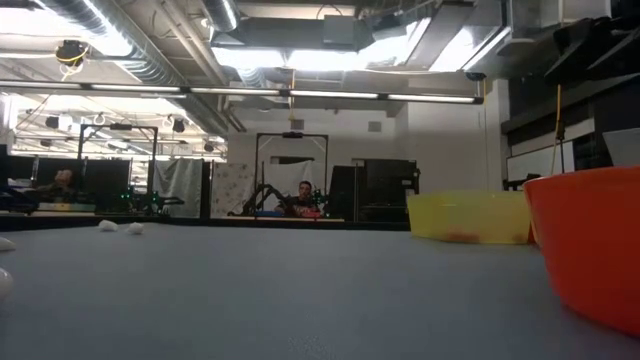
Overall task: Sort Halloween decoration
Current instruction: Put the white ghost toy into the yellow box
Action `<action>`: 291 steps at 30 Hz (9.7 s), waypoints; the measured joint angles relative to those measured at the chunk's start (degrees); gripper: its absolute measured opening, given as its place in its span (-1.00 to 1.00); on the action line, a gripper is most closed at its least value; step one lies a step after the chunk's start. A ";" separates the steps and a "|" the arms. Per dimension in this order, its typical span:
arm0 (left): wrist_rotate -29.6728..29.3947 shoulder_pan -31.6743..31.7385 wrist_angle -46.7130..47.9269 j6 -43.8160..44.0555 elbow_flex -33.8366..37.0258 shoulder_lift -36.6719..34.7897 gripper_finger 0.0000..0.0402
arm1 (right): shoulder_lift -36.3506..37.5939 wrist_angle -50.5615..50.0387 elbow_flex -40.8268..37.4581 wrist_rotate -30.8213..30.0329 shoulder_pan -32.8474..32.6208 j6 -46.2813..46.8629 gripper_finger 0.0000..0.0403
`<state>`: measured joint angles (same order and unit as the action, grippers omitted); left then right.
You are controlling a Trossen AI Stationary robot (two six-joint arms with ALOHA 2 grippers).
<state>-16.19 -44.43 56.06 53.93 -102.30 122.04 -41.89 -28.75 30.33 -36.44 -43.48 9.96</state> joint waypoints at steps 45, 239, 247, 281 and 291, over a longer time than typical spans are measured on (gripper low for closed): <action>2.13 2.95 -0.51 4.44 5.07 6.46 -0.25 | 0.02 -0.11 0.00 0.01 0.00 0.02 0.12; 11.37 65.85 -11.00 -4.21 64.14 -48.02 -0.27 | 18.78 3.12 -0.02 18.09 34.91 -1.38 0.12; 10.98 63.02 -19.12 0.09 68.37 -48.00 -0.27 | 18.78 2.35 -0.02 18.09 34.91 -1.30 0.12; 9.61 62.58 -22.36 0.98 72.52 -48.07 -0.44 | 18.78 1.69 -0.02 18.09 34.88 -1.29 0.12; 9.66 62.60 -22.50 0.98 72.54 -48.07 -0.57 | 18.78 1.60 -0.02 18.09 34.88 -1.29 0.12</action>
<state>-6.53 18.17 33.56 54.92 -29.76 73.97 -23.11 -27.15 30.30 -18.35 -8.60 8.67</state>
